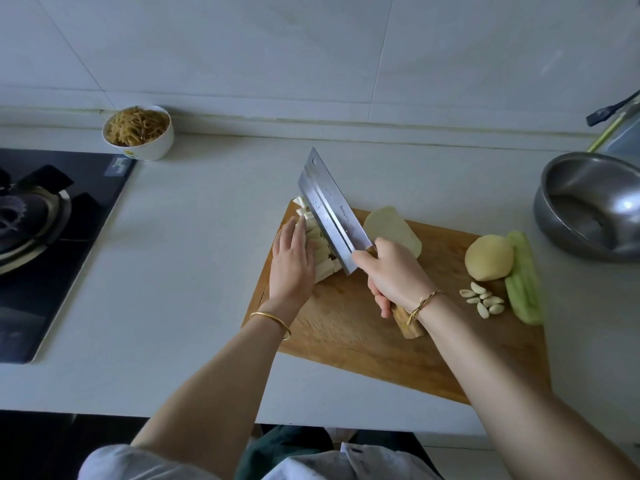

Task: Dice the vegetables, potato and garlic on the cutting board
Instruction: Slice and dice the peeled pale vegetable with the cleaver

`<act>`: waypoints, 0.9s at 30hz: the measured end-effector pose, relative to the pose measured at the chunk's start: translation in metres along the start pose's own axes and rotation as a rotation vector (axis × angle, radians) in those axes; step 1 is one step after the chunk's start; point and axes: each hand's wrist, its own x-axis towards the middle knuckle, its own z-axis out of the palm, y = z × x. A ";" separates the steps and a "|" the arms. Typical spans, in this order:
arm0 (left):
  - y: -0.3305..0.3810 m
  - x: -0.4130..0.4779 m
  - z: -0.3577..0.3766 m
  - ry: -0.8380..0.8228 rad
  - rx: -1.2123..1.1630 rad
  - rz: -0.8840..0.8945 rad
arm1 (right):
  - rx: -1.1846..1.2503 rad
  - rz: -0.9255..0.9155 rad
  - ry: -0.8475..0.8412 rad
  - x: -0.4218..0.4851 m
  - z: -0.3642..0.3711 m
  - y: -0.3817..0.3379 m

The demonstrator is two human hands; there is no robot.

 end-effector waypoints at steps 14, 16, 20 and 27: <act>0.003 -0.003 0.000 0.012 -0.044 -0.084 | 0.010 0.051 -0.025 -0.005 0.005 -0.008; 0.003 -0.003 0.000 0.010 -0.046 -0.087 | 0.001 0.051 -0.035 -0.005 0.006 -0.010; 0.003 -0.004 0.000 0.005 -0.045 -0.091 | -0.031 0.055 -0.058 -0.005 0.006 -0.013; 0.005 -0.005 0.004 0.042 -0.040 -0.079 | -0.032 0.093 -0.081 -0.005 0.004 -0.018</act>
